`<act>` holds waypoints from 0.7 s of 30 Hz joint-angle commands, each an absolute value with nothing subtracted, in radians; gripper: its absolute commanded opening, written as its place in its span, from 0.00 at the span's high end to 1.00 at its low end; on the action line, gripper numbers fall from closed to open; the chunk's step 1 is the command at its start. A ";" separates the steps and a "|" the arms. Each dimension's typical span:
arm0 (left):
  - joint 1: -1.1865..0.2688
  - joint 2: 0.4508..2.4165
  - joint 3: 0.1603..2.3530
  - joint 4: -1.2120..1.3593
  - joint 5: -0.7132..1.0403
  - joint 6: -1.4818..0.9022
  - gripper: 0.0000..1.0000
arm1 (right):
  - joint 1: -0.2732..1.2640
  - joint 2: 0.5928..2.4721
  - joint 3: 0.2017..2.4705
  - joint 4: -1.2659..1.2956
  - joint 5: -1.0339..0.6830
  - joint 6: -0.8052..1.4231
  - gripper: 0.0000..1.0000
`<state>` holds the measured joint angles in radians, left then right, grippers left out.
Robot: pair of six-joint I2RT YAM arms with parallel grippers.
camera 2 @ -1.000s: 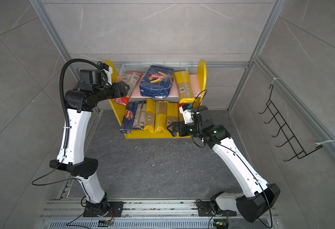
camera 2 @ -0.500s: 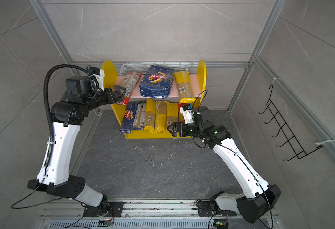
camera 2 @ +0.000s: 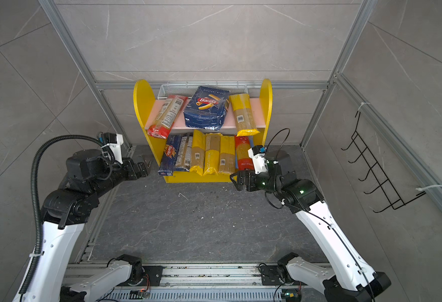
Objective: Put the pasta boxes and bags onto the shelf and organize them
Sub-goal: 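Release the red bag with the left gripper while the right gripper draws back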
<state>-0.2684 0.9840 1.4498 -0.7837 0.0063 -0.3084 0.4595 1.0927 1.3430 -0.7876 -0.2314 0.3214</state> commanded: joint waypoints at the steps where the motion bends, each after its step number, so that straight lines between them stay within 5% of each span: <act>1: -0.265 0.952 1.324 -0.720 -0.022 -0.338 0.00 | 0.456 1.054 1.279 -0.859 -0.108 0.331 0.00; 12: -0.265 0.849 0.913 -0.513 -0.218 -0.412 0.00 | 0.456 0.991 1.073 -0.833 0.046 0.412 0.00; 21: -0.266 0.870 0.644 -0.166 -0.397 -0.390 0.00 | 0.456 0.968 0.906 -0.749 0.406 0.492 0.00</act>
<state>-0.2684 0.8497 0.6830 -0.3763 -0.3187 -0.3950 0.4595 0.9848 0.9432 -0.7986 0.2356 0.4492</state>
